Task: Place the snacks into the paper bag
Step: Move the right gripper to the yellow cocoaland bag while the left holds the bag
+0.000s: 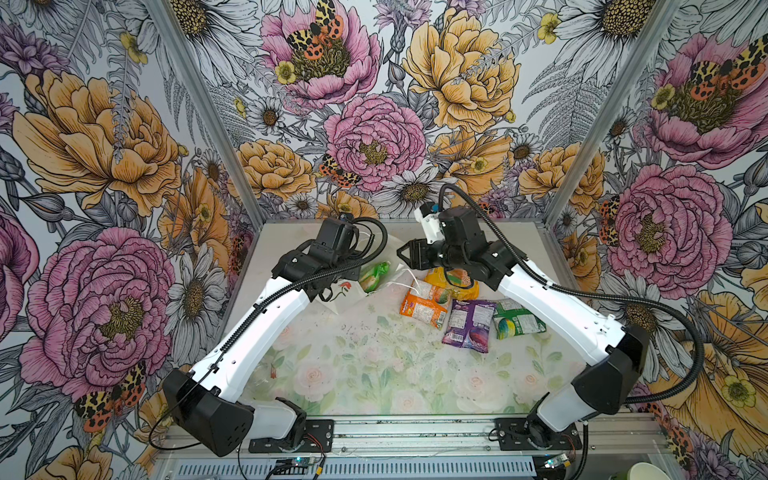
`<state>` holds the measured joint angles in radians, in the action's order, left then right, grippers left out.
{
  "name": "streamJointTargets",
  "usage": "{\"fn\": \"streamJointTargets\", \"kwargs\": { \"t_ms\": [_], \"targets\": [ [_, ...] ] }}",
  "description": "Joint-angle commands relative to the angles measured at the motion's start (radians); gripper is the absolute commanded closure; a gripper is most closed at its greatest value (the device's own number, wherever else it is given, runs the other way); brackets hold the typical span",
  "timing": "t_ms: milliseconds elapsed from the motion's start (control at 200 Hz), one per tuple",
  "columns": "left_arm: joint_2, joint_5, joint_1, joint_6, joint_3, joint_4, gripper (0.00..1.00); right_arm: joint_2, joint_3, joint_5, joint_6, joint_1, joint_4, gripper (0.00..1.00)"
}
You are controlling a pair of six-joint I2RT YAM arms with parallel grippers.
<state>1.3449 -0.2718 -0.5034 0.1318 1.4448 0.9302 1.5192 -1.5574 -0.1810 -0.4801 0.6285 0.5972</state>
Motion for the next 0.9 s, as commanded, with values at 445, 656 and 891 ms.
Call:
{"fn": "streamJointTargets", "kwargs": {
  "t_ms": [445,656,891],
  "targets": [
    [-0.016,0.025,0.008,0.031,-0.021,-0.029,1.0,-0.203,0.587,-0.184,-0.219,-0.6,-0.359,0.35],
    [-0.02,0.029,0.008,0.031,-0.024,-0.028,1.0,-0.072,0.719,-0.267,-0.287,-0.653,-0.615,0.35],
    [-0.018,0.032,0.007,0.031,-0.026,-0.028,1.0,0.111,0.817,-0.385,-0.354,-0.702,-0.956,0.34]
  ]
}}
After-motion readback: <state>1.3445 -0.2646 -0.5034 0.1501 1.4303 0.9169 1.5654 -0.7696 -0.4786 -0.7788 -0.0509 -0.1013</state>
